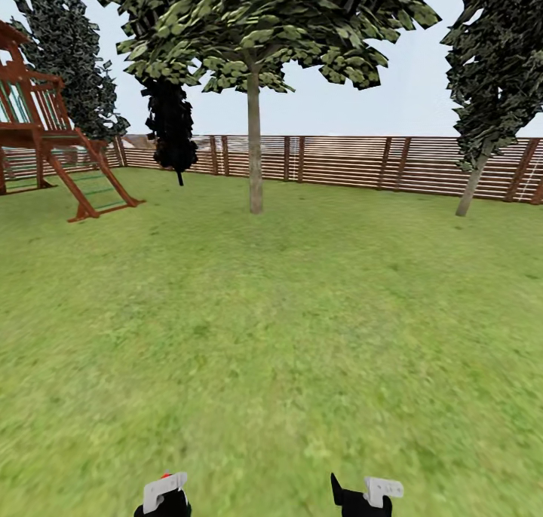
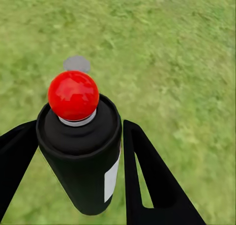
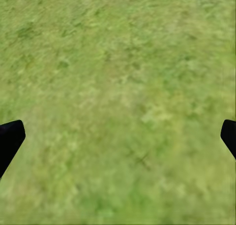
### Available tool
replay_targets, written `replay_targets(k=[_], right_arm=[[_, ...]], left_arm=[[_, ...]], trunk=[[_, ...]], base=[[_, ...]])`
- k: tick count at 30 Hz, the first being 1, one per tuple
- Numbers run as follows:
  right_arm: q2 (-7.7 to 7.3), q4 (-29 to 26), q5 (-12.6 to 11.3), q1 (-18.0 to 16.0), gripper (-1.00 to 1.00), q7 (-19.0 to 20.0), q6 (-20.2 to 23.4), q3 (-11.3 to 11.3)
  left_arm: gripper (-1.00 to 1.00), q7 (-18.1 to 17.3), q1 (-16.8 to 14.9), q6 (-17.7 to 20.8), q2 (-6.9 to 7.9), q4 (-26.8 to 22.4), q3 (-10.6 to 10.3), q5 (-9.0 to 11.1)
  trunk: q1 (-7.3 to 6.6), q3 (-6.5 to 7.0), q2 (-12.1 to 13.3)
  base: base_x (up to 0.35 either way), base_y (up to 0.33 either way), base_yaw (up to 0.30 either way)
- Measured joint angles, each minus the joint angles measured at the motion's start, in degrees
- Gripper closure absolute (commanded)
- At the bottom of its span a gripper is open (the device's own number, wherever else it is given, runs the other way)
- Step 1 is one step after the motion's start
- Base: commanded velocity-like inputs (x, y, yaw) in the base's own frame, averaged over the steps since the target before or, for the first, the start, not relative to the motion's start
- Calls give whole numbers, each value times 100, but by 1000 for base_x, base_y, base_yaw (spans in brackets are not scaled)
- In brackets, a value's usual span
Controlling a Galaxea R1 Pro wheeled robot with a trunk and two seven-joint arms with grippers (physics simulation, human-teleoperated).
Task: In the garden, pick up the pesticide atomizer on the floor and spray pesticide onto both trees until each tree trunk is fully covered.
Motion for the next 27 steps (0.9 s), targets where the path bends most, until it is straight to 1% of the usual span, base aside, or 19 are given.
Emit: replay_targets(k=[27], right_arm=[[0, 0, 0, -2, -100, 0, 0, 0]], left_arm=[[100, 2, 3, 0, 0, -10, 0, 8]], trunk=[[0, 0, 0]], base=[[339, 0, 0]])
